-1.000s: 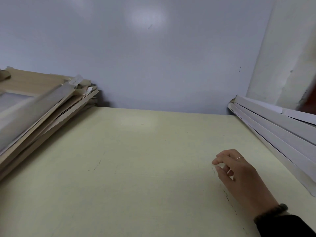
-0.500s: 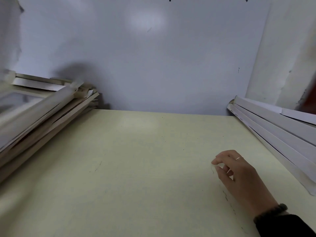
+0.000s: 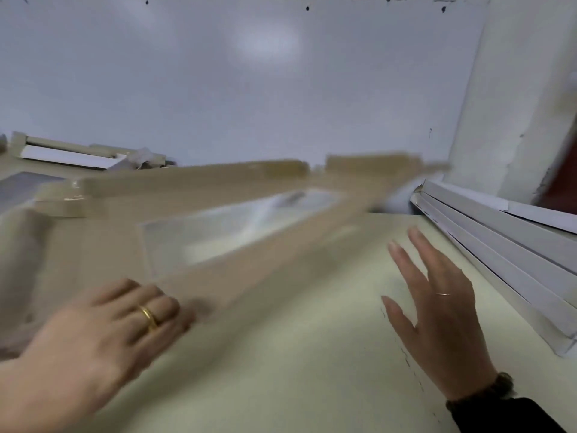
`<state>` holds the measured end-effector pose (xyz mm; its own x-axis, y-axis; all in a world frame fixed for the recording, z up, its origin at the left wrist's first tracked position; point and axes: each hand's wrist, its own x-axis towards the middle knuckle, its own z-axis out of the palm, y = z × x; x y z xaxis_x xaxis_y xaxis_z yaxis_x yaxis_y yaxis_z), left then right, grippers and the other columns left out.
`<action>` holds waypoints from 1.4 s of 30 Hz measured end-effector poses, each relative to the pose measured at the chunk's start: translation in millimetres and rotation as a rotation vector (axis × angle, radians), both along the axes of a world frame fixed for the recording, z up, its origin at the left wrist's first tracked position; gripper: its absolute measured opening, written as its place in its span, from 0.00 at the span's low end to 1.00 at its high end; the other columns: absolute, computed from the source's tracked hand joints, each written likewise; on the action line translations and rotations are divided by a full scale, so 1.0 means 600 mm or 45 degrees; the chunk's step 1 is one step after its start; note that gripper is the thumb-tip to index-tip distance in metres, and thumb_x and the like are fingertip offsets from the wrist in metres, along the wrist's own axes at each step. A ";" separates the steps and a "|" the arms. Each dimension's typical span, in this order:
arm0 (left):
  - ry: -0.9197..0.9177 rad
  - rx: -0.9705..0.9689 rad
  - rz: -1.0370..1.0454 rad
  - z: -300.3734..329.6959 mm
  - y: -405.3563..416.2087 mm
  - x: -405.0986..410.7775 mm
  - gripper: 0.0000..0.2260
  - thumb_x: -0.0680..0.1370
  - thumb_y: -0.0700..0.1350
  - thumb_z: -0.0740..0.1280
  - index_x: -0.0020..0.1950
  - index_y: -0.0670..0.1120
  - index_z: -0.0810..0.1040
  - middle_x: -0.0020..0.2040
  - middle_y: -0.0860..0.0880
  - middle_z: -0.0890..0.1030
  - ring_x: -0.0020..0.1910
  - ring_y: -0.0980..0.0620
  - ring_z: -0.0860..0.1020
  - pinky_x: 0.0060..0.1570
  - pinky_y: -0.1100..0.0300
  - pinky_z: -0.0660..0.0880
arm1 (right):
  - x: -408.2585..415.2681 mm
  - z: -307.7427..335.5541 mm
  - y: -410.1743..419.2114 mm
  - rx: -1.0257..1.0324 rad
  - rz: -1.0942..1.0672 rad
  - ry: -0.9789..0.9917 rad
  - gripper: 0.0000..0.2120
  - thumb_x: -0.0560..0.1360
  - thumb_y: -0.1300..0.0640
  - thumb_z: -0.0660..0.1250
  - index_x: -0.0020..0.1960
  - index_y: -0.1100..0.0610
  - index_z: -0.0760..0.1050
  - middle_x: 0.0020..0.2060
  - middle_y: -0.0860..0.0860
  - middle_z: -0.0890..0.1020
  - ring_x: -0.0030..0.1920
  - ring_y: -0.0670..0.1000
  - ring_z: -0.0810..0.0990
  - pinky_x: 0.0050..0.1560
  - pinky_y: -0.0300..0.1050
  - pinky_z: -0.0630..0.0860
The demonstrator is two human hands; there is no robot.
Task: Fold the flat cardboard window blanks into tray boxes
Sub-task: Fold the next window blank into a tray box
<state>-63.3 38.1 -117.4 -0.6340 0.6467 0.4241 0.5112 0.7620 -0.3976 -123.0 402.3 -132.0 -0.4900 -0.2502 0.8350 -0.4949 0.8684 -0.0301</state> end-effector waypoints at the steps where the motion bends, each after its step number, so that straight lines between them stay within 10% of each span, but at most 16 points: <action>1: 0.049 0.019 -0.071 0.006 0.014 -0.003 0.09 0.81 0.44 0.55 0.53 0.43 0.73 0.41 0.47 0.80 0.37 0.47 0.79 0.37 0.53 0.74 | 0.001 0.001 -0.001 0.063 0.019 -0.001 0.29 0.70 0.54 0.60 0.70 0.53 0.61 0.70 0.53 0.63 0.64 0.57 0.67 0.63 0.51 0.61; 5: 0.056 0.004 -0.181 0.003 0.060 0.003 0.12 0.83 0.42 0.48 0.49 0.46 0.71 0.34 0.50 0.79 0.30 0.50 0.78 0.37 0.59 0.66 | -0.006 -0.006 -0.001 0.314 0.143 -0.177 0.28 0.62 0.57 0.72 0.62 0.54 0.75 0.63 0.50 0.76 0.61 0.51 0.75 0.61 0.47 0.65; 9: -0.122 0.056 -0.019 -0.022 0.039 -0.010 0.16 0.83 0.44 0.42 0.49 0.49 0.69 0.37 0.52 0.80 0.37 0.54 0.75 0.39 0.60 0.65 | -0.004 -0.027 -0.005 0.433 0.250 -0.453 0.14 0.55 0.60 0.69 0.39 0.51 0.84 0.36 0.46 0.85 0.34 0.45 0.83 0.31 0.34 0.76; 15: -0.665 0.233 0.329 -0.041 0.079 -0.016 0.28 0.81 0.56 0.39 0.54 0.56 0.80 0.52 0.55 0.82 0.51 0.58 0.78 0.49 0.68 0.68 | 0.008 -0.047 -0.064 0.601 0.352 -0.512 0.21 0.55 0.58 0.72 0.48 0.47 0.83 0.47 0.42 0.84 0.44 0.41 0.83 0.39 0.31 0.77; 18: -0.635 0.282 0.401 -0.063 0.098 -0.037 0.42 0.66 0.72 0.25 0.73 0.62 0.57 0.73 0.62 0.54 0.71 0.63 0.59 0.66 0.71 0.55 | 0.018 -0.056 -0.086 0.533 0.329 -0.670 0.17 0.67 0.45 0.66 0.55 0.42 0.79 0.54 0.40 0.81 0.54 0.40 0.80 0.46 0.32 0.76; 20: -0.785 0.316 0.529 -0.072 0.091 -0.047 0.49 0.51 0.75 0.19 0.72 0.64 0.37 0.69 0.65 0.37 0.74 0.62 0.42 0.69 0.67 0.44 | 0.016 -0.047 -0.077 0.489 0.203 -0.843 0.20 0.75 0.41 0.53 0.65 0.40 0.70 0.67 0.40 0.71 0.66 0.40 0.70 0.61 0.34 0.68; 23: -0.855 0.326 0.594 -0.071 0.056 -0.058 0.50 0.45 0.79 0.24 0.65 0.62 0.27 0.70 0.64 0.35 0.74 0.60 0.39 0.70 0.62 0.43 | -0.011 -0.051 -0.011 0.551 0.093 -1.075 0.28 0.76 0.35 0.49 0.73 0.37 0.45 0.74 0.37 0.43 0.73 0.39 0.41 0.71 0.37 0.42; 26: -0.858 0.372 0.672 -0.078 0.000 -0.065 0.46 0.54 0.78 0.39 0.65 0.60 0.26 0.71 0.65 0.37 0.74 0.60 0.40 0.70 0.60 0.44 | -0.023 -0.051 0.049 0.607 0.049 -1.139 0.31 0.75 0.33 0.49 0.71 0.35 0.35 0.70 0.34 0.38 0.70 0.36 0.35 0.69 0.35 0.37; 32: -0.812 0.722 0.469 -0.095 -0.103 -0.067 0.41 0.57 0.74 0.57 0.69 0.69 0.53 0.67 0.76 0.55 0.72 0.59 0.55 0.71 0.54 0.56 | -0.023 -0.050 0.112 0.545 -0.031 -1.174 0.35 0.73 0.33 0.50 0.63 0.39 0.26 0.62 0.29 0.33 0.65 0.33 0.32 0.64 0.27 0.35; 34: -0.789 0.856 0.379 -0.095 -0.128 -0.063 0.30 0.57 0.75 0.62 0.58 0.81 0.60 0.59 0.84 0.57 0.69 0.57 0.63 0.69 0.53 0.61 | -0.021 -0.048 0.122 0.381 0.014 -1.208 0.35 0.73 0.38 0.59 0.67 0.38 0.36 0.67 0.31 0.42 0.70 0.35 0.41 0.69 0.31 0.41; 37: -0.724 1.096 0.348 -0.096 -0.150 -0.062 0.24 0.56 0.79 0.62 0.49 0.76 0.74 0.56 0.71 0.75 0.62 0.66 0.71 0.65 0.68 0.63 | -0.018 -0.039 0.132 -0.100 0.147 -1.220 0.32 0.68 0.55 0.73 0.65 0.38 0.63 0.64 0.31 0.65 0.66 0.35 0.62 0.65 0.29 0.57; 42: -0.627 1.188 0.447 -0.087 -0.145 -0.055 0.24 0.59 0.78 0.60 0.39 0.64 0.83 0.43 0.60 0.82 0.45 0.69 0.77 0.45 0.77 0.70 | -0.022 -0.039 0.142 -0.467 0.107 -1.090 0.27 0.69 0.71 0.69 0.29 0.37 0.80 0.39 0.25 0.78 0.46 0.29 0.75 0.49 0.22 0.67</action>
